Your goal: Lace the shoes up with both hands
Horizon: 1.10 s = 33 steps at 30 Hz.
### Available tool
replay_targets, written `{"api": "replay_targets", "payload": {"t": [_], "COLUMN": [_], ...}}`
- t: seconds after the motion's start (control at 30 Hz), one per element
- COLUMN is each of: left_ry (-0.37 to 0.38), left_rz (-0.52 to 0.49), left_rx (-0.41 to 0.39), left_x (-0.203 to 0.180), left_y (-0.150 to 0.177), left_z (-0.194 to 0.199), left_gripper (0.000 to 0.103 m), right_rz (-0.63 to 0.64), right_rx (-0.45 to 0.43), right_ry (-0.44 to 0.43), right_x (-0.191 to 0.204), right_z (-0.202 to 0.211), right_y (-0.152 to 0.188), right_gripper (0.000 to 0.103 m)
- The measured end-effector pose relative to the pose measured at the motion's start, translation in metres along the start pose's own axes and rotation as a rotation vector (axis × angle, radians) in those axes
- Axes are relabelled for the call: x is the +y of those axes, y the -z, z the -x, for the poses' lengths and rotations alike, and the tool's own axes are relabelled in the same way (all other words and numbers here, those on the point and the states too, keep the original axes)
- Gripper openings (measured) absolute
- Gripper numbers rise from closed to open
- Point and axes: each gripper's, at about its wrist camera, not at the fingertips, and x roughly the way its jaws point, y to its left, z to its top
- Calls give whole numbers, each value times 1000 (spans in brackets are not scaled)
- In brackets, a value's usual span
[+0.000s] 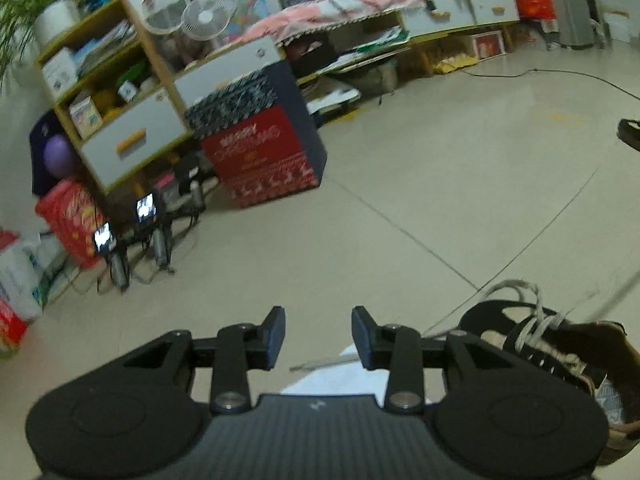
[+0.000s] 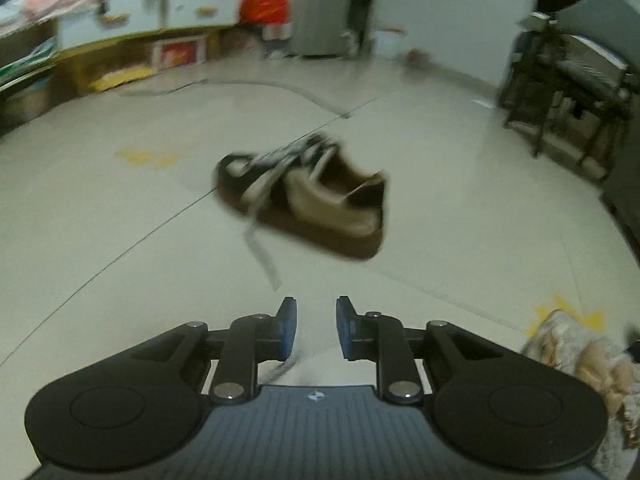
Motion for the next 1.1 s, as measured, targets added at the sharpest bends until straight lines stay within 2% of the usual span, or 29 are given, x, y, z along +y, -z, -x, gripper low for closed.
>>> {"api": "replay_targets", "payload": {"t": [0.1,0.2,0.23,0.3,0.43,0.53,0.6,0.73,0.83,0.9,1.0,1.1], "left_ry": [-14,-25,-11,8,32,54,61,81,91,96,101,99], "left_rz": [0,15,33,35,1,-12,-14,-2,3,4,7,5], "left_rx": [25,42,49,59,53,55,65,79,79,75,75,76], "left_x": [5,10,11,6,-11,-19,-21,-21,-23,-24,-25,-28], "left_y": [9,16,17,19,21,22,25,31,32,32,33,34], "left_z": [-3,-4,-5,-7,-8,-7,-9,-10,-11,-10,-10,-11], "left_gripper": [39,39,40,40,40,40,40,40,40,41,41,41], "right_rz": [63,-22,-20,12,98,115,165,196,252,285,212,248], "right_rx": [-61,-66,-27,78,406,636,700,758,756,789,850,813], "right_ry": [17,38,-34,-239,-712,-919,-1009,-1042,-998,-952,-992,-1034], "right_x": [9,-2,3,21,101,160,193,229,248,257,261,269], "right_z": [7,5,6,9,28,44,58,68,65,56,49,56], "right_y": [-5,-12,-10,-2,50,93,109,116,116,118,124,124], "right_gripper": [23,25,25,25,26,26,26,30,32,35,23,9]}}
